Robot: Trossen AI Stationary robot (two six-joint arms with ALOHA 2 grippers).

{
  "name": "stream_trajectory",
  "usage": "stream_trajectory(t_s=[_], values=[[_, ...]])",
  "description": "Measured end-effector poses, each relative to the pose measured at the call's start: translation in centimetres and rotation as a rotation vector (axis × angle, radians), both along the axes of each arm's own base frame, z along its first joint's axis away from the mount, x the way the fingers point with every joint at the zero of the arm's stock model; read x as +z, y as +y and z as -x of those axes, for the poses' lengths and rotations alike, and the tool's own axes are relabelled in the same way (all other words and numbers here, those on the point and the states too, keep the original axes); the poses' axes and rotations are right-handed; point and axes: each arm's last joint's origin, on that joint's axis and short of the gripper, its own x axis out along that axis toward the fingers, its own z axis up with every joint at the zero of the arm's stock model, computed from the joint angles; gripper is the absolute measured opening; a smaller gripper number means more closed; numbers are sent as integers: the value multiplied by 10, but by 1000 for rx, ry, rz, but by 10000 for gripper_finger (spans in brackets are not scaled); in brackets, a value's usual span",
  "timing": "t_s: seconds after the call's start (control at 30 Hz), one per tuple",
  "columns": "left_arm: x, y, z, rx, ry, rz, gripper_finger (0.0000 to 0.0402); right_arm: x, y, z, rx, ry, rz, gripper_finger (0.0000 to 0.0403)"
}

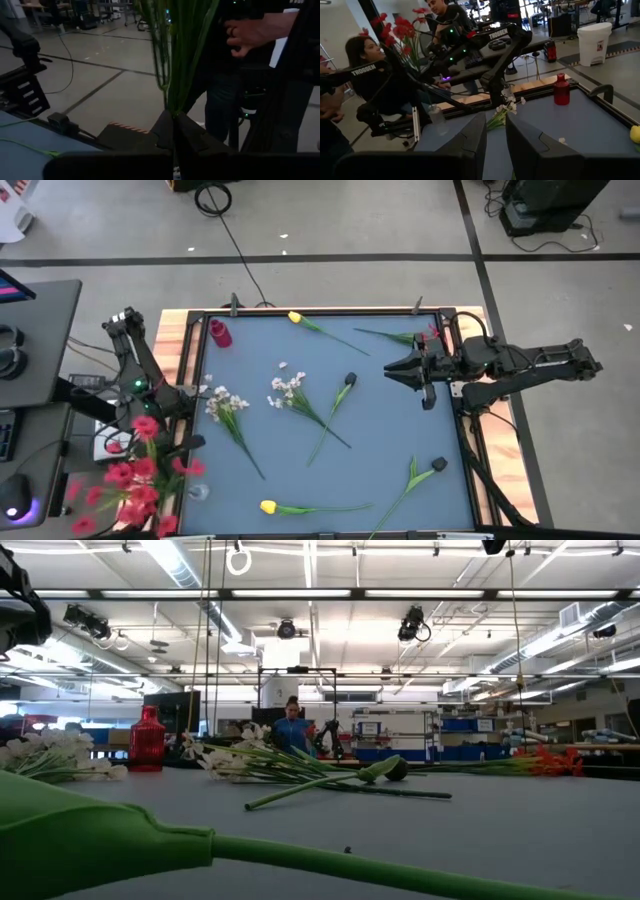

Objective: Sort flowers into vase by color
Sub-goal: Put the bottom red flowers into the transparent vase

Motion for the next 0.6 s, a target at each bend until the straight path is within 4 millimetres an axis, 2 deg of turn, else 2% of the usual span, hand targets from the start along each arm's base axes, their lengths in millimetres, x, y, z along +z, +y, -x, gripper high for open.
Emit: stream_trajectory(t_s=[0.3,0.6], values=[[-8,4,-1,63,-17,-105,6,0,0,0,0,-1,0,82],[-10,2,-3,113,13,-116,7,0,0,0,0,-1,0,82]])
